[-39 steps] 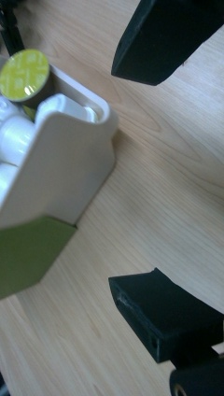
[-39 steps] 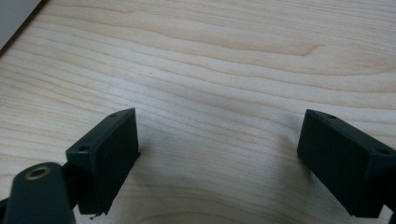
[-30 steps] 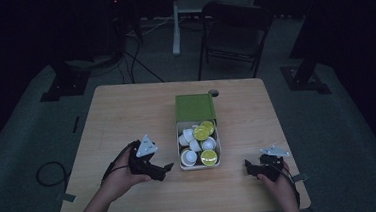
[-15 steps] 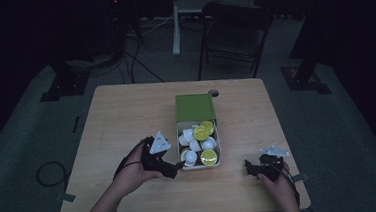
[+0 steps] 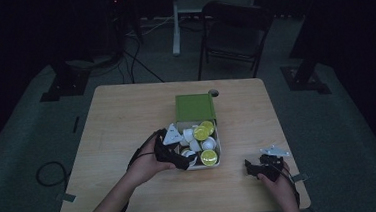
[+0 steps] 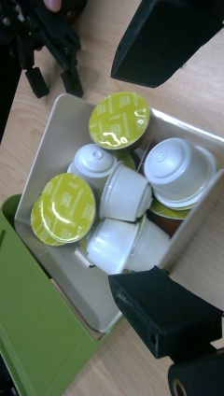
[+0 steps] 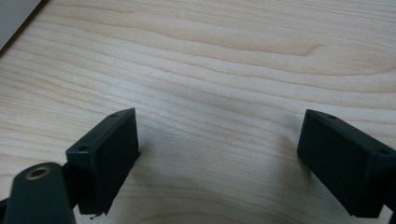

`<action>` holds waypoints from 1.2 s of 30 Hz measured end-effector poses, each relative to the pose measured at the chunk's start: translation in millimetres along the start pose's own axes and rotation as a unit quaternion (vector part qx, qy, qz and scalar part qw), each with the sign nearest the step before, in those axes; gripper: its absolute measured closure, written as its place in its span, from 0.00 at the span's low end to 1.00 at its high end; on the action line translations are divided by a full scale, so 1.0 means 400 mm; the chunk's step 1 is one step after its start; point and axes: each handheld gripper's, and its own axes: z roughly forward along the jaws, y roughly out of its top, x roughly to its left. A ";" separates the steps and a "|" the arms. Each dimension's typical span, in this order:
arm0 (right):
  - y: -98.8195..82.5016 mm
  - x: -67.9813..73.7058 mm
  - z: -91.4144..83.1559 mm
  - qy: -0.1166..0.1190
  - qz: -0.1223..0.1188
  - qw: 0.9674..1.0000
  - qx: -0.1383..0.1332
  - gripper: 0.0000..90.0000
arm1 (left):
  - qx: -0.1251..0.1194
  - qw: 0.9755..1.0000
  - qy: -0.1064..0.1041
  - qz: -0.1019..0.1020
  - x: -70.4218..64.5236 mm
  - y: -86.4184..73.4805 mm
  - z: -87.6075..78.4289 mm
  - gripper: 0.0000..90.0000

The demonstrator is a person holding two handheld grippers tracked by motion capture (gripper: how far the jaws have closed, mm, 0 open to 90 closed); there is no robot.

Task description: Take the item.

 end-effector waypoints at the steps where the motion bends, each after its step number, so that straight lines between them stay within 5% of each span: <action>1: 0.000 0.000 0.000 0.000 0.000 1.000 0.000 0.13 | 0.000 1.000 0.000 0.000 0.001 0.003 0.005 0.05; 27: 0.000 0.000 0.000 0.000 -0.001 1.000 0.000 0.13 | 0.005 1.000 -0.003 -0.010 0.023 0.049 0.128 0.08; 36: 0.000 0.000 0.000 0.000 -0.001 1.000 0.000 0.13 | 0.011 1.000 0.004 -0.013 0.032 0.046 0.159 0.16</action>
